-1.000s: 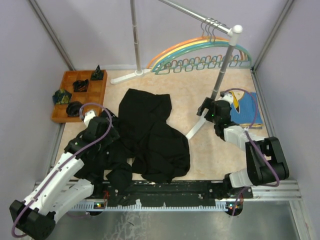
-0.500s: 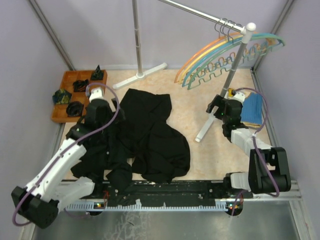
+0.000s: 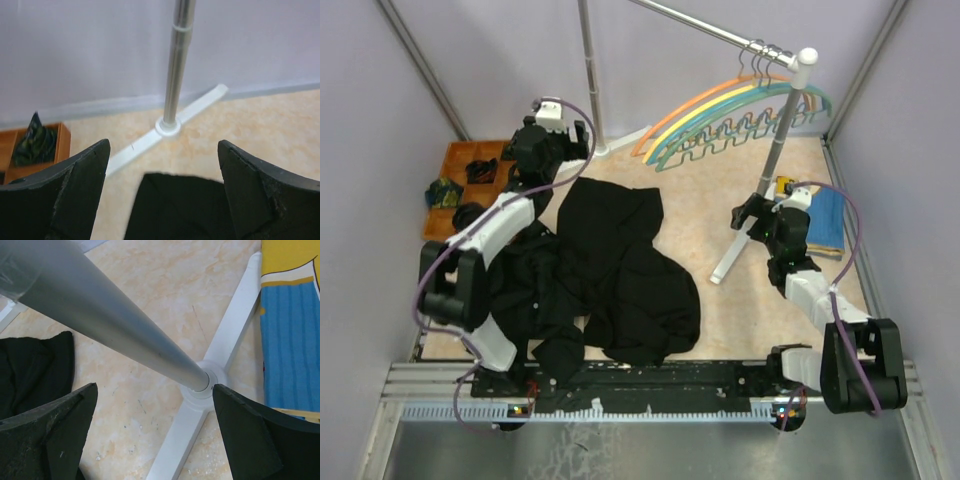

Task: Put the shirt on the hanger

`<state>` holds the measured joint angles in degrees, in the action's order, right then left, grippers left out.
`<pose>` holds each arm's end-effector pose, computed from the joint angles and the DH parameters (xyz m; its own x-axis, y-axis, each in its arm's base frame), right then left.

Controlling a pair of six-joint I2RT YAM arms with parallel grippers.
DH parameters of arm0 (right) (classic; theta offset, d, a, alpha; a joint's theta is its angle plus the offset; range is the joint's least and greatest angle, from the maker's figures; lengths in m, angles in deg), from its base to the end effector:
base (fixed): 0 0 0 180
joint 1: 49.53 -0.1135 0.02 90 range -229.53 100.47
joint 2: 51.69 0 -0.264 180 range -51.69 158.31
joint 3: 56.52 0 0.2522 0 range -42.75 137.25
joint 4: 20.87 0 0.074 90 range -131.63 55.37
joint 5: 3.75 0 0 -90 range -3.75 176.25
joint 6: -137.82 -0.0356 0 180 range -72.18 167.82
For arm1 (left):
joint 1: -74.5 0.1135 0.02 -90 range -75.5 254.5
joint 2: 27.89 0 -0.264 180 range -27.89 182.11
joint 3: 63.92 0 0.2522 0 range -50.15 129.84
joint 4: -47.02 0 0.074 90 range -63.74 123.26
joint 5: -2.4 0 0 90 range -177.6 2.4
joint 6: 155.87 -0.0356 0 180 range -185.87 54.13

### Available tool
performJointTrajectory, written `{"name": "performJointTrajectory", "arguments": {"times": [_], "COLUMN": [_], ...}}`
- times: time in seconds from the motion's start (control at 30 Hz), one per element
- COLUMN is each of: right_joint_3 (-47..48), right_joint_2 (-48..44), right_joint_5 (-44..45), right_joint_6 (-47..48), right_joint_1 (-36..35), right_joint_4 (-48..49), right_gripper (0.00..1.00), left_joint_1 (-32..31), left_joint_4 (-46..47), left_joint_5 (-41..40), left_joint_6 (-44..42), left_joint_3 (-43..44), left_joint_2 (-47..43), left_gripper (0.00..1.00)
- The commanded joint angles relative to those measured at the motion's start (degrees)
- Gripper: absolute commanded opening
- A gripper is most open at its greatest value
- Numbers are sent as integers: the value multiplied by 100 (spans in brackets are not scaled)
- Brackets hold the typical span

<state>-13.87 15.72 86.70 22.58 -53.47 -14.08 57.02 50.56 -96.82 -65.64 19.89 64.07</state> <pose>0.2513 0.0170 0.2178 -0.3045 0.4064 -0.8614 0.0758 0.9119 0.4034 0.3713 -0.1109 0.3328 -0.0772 0.0202 -0.9968 0.1439 0.9896 0.0089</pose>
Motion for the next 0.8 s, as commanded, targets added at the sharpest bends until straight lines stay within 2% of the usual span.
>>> {"name": "performJointTrajectory", "arguments": {"times": [0.0, 0.2, 0.43, 0.67, 0.77], "right_joint_3": [89, 39, 57, 144, 177], "right_joint_2": [-18, 23, -74, 2, 115], "right_joint_5": [-216, -154, -155, -97, -17], "right_joint_6": [-95, -168, -78, -34, -67], "right_joint_1": [39, 48, 38, 43, 43], "right_joint_4": [374, 550, 432, 357, 378], "right_gripper": [99, 99, 99, 99, 99], "left_joint_1": [396, 604, 769, 789, 798], "left_joint_4": [1615, 2278, 2855, 2249, 2630], "left_joint_5": [1003, 1984, 3488, 3476, 3661], "left_joint_6": [-456, -651, -510, -663, -678], "left_joint_3": [896, 2141, 3167, 4875, 5132], "left_joint_2": [1073, 2609, 3723, 4995, 5287], "left_gripper": [93, 91, 84, 74, 69]}}
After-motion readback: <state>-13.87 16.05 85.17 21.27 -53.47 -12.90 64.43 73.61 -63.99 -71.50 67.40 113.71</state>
